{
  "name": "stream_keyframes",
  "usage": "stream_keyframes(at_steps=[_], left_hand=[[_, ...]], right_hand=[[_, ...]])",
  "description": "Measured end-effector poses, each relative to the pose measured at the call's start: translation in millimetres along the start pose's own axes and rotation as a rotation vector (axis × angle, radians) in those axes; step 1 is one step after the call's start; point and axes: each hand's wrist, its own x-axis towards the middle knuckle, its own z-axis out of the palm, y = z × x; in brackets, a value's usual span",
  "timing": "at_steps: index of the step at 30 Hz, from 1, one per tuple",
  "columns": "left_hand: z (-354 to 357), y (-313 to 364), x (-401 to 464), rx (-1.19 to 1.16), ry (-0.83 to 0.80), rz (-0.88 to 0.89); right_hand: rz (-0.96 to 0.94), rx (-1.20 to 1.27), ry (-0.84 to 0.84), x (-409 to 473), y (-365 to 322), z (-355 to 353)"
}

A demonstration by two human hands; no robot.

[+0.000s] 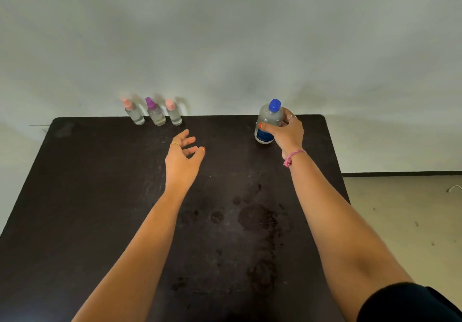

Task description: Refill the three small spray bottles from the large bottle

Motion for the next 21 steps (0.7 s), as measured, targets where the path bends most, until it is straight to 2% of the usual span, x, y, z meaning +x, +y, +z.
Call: stream_keyframes(at_steps=[12, 18, 21], left_hand=[[-5, -16, 7, 0.023, -0.026, -0.069], [-12, -14, 3, 0.02, -0.041, -0.033], [-21, -15, -4, 0.008, -0.042, -0.003]], right_hand=[[0.046, -0.038, 0.034, 10, 8, 19], [0.115, -0.067, 0.011, 2, 2, 19], [0.127, -0.061, 0.073, -10, -1, 16]])
